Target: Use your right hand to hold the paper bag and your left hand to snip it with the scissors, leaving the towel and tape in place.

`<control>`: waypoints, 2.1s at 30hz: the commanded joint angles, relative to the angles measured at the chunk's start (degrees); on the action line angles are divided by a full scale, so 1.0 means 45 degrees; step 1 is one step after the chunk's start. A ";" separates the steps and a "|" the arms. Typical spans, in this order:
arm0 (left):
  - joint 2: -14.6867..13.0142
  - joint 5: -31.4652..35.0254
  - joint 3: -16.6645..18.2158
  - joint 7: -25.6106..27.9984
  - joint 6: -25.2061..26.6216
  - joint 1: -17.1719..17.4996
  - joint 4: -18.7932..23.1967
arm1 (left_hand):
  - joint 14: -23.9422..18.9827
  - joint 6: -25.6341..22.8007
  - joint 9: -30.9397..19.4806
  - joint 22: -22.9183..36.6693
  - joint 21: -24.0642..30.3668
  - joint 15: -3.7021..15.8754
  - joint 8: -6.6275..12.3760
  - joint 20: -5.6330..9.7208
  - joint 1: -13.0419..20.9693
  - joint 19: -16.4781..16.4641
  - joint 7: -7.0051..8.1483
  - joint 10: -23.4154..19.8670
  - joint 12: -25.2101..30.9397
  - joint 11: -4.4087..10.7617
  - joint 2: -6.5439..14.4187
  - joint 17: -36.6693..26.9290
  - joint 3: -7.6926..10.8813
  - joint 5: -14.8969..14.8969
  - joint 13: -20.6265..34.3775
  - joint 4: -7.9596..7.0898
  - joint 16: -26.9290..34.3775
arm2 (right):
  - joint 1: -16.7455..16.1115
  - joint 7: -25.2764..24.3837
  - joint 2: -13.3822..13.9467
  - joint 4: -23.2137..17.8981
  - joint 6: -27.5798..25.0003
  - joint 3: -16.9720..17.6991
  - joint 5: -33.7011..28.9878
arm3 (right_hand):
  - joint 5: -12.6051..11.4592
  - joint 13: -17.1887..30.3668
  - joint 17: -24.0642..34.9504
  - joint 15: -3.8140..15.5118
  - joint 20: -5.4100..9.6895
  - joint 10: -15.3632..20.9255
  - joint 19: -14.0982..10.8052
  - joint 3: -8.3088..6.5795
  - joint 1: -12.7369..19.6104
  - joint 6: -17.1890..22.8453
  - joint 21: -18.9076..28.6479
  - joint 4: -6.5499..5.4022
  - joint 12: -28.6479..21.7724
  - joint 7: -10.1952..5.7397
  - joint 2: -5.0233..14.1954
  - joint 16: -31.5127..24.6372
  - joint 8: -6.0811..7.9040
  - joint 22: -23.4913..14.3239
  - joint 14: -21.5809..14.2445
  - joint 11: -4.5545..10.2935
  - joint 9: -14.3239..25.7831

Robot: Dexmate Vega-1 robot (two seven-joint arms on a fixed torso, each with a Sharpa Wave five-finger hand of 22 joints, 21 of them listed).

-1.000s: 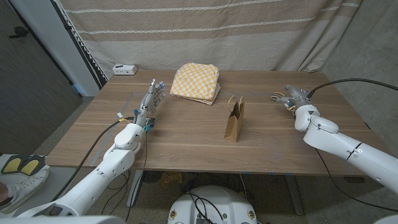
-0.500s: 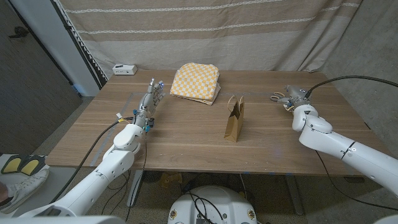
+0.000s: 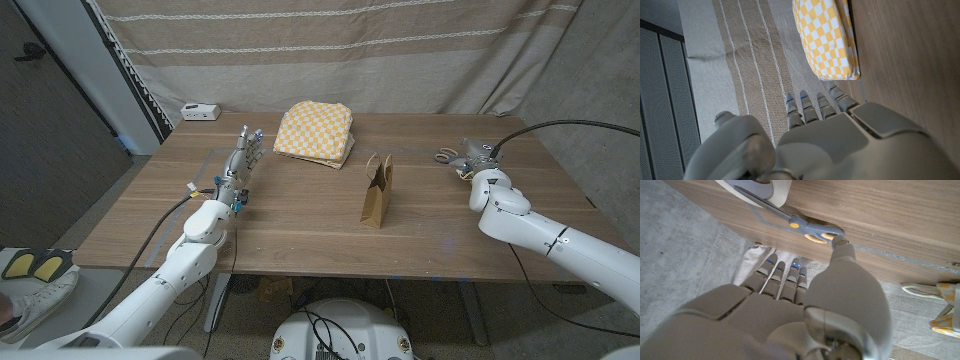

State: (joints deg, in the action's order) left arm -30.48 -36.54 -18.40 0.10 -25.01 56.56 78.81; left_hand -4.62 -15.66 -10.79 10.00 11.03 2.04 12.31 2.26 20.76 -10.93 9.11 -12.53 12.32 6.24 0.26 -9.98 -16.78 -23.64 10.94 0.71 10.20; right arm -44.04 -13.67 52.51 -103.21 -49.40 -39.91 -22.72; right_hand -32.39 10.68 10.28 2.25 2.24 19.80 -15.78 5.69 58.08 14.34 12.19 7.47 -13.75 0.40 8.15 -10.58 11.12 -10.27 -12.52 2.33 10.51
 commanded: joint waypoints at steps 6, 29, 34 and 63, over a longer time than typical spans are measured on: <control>-0.0076 0.0086 0.0129 0.0321 0.0008 0.0263 0.0347 | -0.0052 -0.0036 -0.0049 0.0034 0.0043 0.1574 -0.0017 0.1275 0.0082 -0.0015 0.0010 -0.0125 0.0038 0.0063 0.0094 -0.0023 -0.0044 0.0042 0.0008 -0.0079 0.0080 | 0.0612 0.0517 -0.0408 0.0638 -0.0742 -0.0614 -0.0328 | 0.0104 0.0028 0.0028 0.0999 0.0524 -0.0112 0.0057 0.0086 -0.0071 -0.0138 -0.0049 -0.0157 0.0071 0.0026 0.0027 0.0031 -0.0014 -0.0035 0.0125 -0.0110 0.0072; 0.0201 -0.0204 0.0117 0.0021 -0.0170 0.0143 -0.0210 | 0.0572 -0.0058 -0.0050 0.0037 -0.0032 0.1652 -0.0064 0.1480 0.0092 0.0207 -0.0030 -0.0062 -0.0017 0.0066 0.0115 -0.0027 -0.0049 0.0051 0.0010 -0.0088 -0.0091 | 0.1357 0.0608 -0.0825 0.1410 -0.1484 -0.1537 -0.0801 | 0.0294 0.0049 0.0057 0.1141 0.0663 -0.0118 0.0088 -0.0125 0.0029 0.0064 -0.0076 -0.0320 0.0100 -0.0166 0.0458 -0.0020 0.0087 -0.0044 0.0185 0.0064 0.0093; 0.0261 -0.0276 0.0098 -0.0124 -0.0227 0.0075 -0.0360 | 0.0522 0.0232 -0.0049 0.0038 -0.0022 0.1774 -0.0193 0.1493 0.0098 0.0220 0.0010 -0.0035 -0.0030 0.0086 0.0122 -0.0027 -0.0050 0.0052 0.0009 -0.0089 -0.0023 | 0.1425 0.0592 -0.0947 0.1540 -0.1598 -0.1531 -0.0732 | 0.0339 0.0051 0.0058 0.1171 0.0700 -0.0117 0.0108 -0.0163 0.0051 0.0060 -0.0084 -0.0339 0.0102 -0.0185 0.0483 -0.0024 0.0087 -0.0044 0.0195 0.0133 0.0096; 0.0206 -0.0265 0.0017 0.0009 0.0188 0.0021 -0.0387 | 0.0449 0.0245 -0.0052 0.0038 0.0010 0.1737 -0.0186 0.1544 0.0109 0.0196 -0.0077 -0.0185 0.0020 0.0086 0.0135 -0.0022 -0.0054 0.0066 0.0010 -0.0093 0.0034 | 0.2348 0.1102 -0.1150 0.2570 -0.1678 -0.2612 -0.1350 | 0.0733 0.0069 0.0057 0.1436 0.0805 0.0089 0.0049 -0.1294 0.1410 0.0273 -0.0040 -0.0026 0.0043 -0.0339 0.0654 -0.0116 0.0171 -0.0052 0.0030 0.0297 0.0109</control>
State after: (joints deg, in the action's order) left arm -29.46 -38.15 -18.01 -0.74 -25.43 56.76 76.90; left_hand -2.47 -14.29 -10.79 10.00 11.02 1.94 11.42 2.36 21.06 -10.20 8.79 -12.95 12.32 6.66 0.56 -9.98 -16.78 -23.64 10.95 0.71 9.94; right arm -35.35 -9.93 47.68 -93.68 -56.29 -48.81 -26.41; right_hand -29.27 10.79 10.38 2.36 2.23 19.56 -15.34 0.39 63.67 14.90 11.88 7.33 -13.48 -0.92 11.02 -10.64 11.27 -10.26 -11.64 3.50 10.81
